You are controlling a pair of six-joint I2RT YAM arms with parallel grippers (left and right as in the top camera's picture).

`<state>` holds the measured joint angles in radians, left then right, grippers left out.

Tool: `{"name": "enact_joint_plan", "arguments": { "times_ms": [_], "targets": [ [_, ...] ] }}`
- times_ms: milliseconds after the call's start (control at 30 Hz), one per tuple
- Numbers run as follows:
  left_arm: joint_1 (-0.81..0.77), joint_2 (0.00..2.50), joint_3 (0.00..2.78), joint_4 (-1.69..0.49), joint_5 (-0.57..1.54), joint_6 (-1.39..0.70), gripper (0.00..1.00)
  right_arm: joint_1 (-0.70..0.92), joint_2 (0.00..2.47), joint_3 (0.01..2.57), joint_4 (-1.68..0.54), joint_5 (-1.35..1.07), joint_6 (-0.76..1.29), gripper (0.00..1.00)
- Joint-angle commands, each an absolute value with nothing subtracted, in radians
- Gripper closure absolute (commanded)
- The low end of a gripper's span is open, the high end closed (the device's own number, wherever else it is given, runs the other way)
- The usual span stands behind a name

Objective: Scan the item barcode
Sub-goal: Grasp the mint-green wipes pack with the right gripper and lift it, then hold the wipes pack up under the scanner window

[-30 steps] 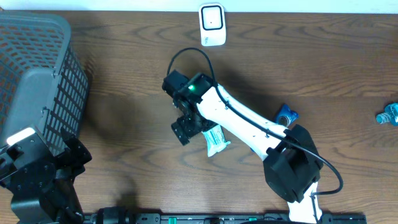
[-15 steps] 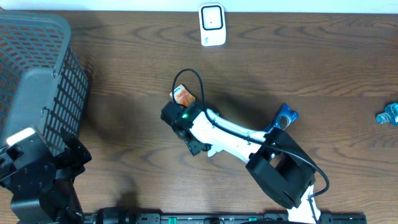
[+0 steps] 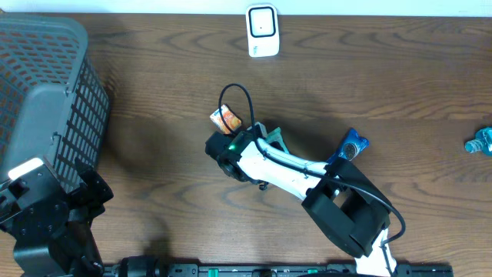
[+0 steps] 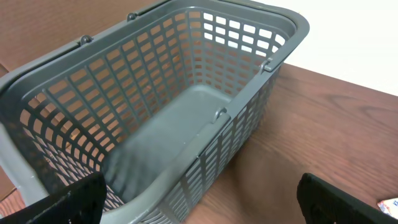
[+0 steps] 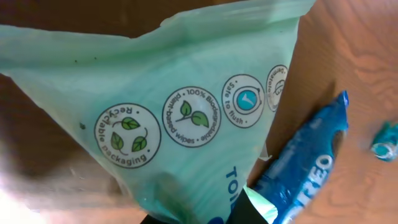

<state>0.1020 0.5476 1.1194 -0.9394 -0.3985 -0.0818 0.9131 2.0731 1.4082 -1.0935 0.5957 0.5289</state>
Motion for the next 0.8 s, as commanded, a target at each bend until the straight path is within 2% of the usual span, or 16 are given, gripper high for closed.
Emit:
{"name": "enact_joint_plan", "arguments": {
  "times_ms": [0,167,333,567,667,767],
  "targets": [
    [0.106,0.547,1.116,-0.942,-0.402,-0.087,0.02,0.892,2.079,1.514,-1.142,0.276,0.299,0.99],
    [0.106,0.547,1.116,-0.942,-0.402,-0.087,0.02,0.81,2.079,1.709,-1.358,-0.395,-0.082,0.99],
    [0.106,0.547,1.116,-0.942,-0.402,-0.087,0.02,0.699,2.08,1.766,-1.539,-0.891,-0.488,0.99],
    [0.106,0.547,1.116,-0.942,-0.402,-0.087,0.02,0.596,2.08,1.764,-1.594,-1.24,-0.989,0.99],
    [0.106,0.547,1.116,-0.942,-0.402,-0.087,0.02,0.59,2.08,1.764,-1.619,-1.337,-1.399,0.99],
    [0.106,0.547,1.116,-0.942,-0.402,-0.087,0.02,0.59,2.08,1.764,-1.616,-1.419,-1.545,0.99]
  ]
}}
